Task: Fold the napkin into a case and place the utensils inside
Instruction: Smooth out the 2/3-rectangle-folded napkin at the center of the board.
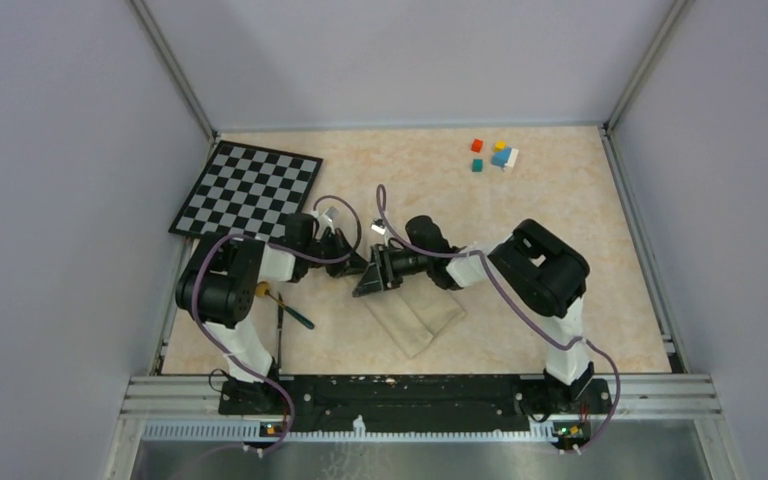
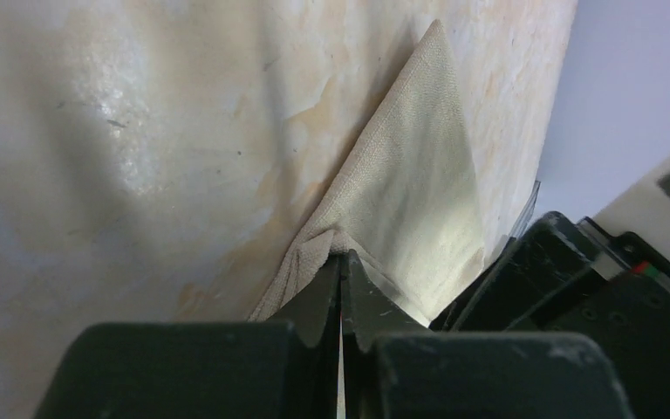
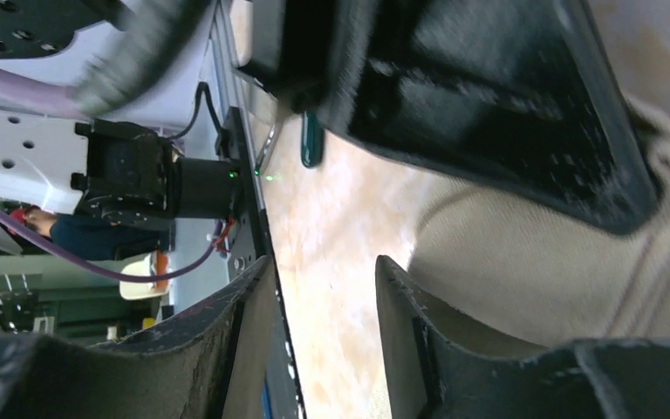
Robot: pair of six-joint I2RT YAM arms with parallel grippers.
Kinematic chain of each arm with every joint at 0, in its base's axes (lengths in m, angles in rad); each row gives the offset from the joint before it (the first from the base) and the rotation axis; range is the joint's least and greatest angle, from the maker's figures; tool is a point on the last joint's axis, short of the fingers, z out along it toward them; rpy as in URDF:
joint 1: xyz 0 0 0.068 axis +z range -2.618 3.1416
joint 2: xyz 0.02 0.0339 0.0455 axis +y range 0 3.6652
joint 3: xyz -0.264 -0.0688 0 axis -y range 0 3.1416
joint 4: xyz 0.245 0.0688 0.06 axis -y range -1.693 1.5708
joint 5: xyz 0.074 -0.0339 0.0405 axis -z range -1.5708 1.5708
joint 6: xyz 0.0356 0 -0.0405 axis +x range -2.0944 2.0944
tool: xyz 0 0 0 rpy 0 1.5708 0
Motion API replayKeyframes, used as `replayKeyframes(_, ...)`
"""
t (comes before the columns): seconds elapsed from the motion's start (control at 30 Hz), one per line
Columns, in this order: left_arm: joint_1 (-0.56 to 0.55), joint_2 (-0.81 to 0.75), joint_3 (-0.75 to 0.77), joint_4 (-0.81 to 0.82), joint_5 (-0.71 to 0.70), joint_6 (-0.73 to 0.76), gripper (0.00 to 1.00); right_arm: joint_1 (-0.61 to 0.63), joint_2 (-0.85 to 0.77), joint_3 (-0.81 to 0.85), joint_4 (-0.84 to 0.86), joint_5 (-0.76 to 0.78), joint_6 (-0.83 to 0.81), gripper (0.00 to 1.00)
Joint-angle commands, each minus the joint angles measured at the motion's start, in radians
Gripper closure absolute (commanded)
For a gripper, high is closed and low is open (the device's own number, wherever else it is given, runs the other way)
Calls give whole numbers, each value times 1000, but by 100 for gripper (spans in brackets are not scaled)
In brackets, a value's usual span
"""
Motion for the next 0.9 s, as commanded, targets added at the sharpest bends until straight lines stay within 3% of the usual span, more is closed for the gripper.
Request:
replayKeyframes(0.0, 2, 62, 7, -92, -85, 58, 100, 7, 23, 101, 16, -75, -86, 54)
replayKeyframes(0.33, 2, 119, 28, -109, -106, 54, 100, 7, 182, 181, -67, -62, -132, 54)
replayKeyframes(0.7, 5, 173, 75, -182, -163, 94, 100, 6, 80, 19, -122, -122, -165, 52)
replayKeyframes(0.87, 8, 190, 84, -181, -155, 99, 100, 7, 0, -74, -133, -141, -206, 47)
